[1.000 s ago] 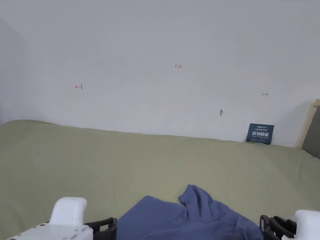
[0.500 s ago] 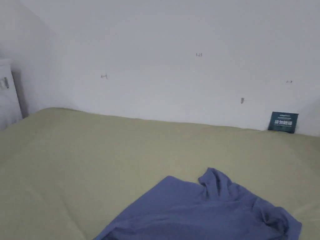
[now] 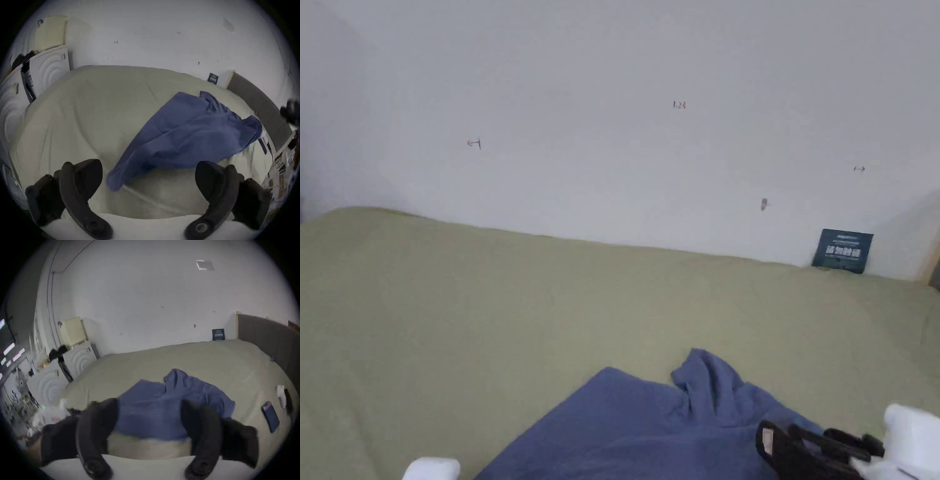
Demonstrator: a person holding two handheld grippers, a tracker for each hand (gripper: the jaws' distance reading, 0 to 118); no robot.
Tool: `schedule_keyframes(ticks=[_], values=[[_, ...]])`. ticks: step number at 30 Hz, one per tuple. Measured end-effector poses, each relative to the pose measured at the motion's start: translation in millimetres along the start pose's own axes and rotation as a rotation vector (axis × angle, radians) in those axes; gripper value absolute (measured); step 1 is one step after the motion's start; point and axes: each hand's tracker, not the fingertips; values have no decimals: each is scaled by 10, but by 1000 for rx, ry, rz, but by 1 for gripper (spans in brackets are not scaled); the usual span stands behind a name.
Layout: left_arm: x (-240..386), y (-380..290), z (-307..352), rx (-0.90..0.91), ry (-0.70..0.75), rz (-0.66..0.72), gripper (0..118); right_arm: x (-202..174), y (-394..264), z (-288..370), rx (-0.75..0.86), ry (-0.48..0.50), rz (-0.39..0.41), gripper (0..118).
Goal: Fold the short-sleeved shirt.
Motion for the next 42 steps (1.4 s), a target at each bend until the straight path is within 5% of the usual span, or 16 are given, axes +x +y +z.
schedule_keyframes(ticks=[1,2,3,4,6,10,14,17,20,21,22,23,28,32,42], values=[[5,12,-81,-12,-2,-8,98,124,167,-185,26,41,-18,91],[1,33,-130,-24,4,1,63,245,321,-372,26,80,-29,91],[-21,52,-163,-36,10,23,8,377,505,-664,-6,113,-27,91],[-53,55,-198,-33,0,86,0,498,678,-978,-53,107,1,91],[-116,32,-189,-31,-9,158,0,816,924,-1641,-194,77,63,91],[-107,4,-206,-42,-8,133,0,1326,998,-2865,-464,-148,232,91],[-93,12,-185,-57,-7,106,0,1617,750,-3453,-670,-170,376,91],[-85,8,-165,-52,-9,90,0,1701,600,-3604,-791,-123,353,91],[-91,40,-158,-44,-14,87,0,1723,509,-3641,-814,-195,314,85],[-96,22,-184,-42,-19,94,0,1734,529,-3593,-805,-161,206,70],[-99,25,-187,-38,-21,97,0,1725,569,-3564,-800,-124,149,29],[-109,34,-188,-37,-25,98,0,1697,602,-3522,-771,-137,139,5],[-146,225,-77,-14,-69,108,0,1365,905,-3051,-585,-134,290,5],[-148,634,151,71,-105,74,0,1108,1295,-2494,-398,-65,277,5],[33,2065,777,269,-80,-153,0,530,2577,-1293,-10,-118,323,5]])
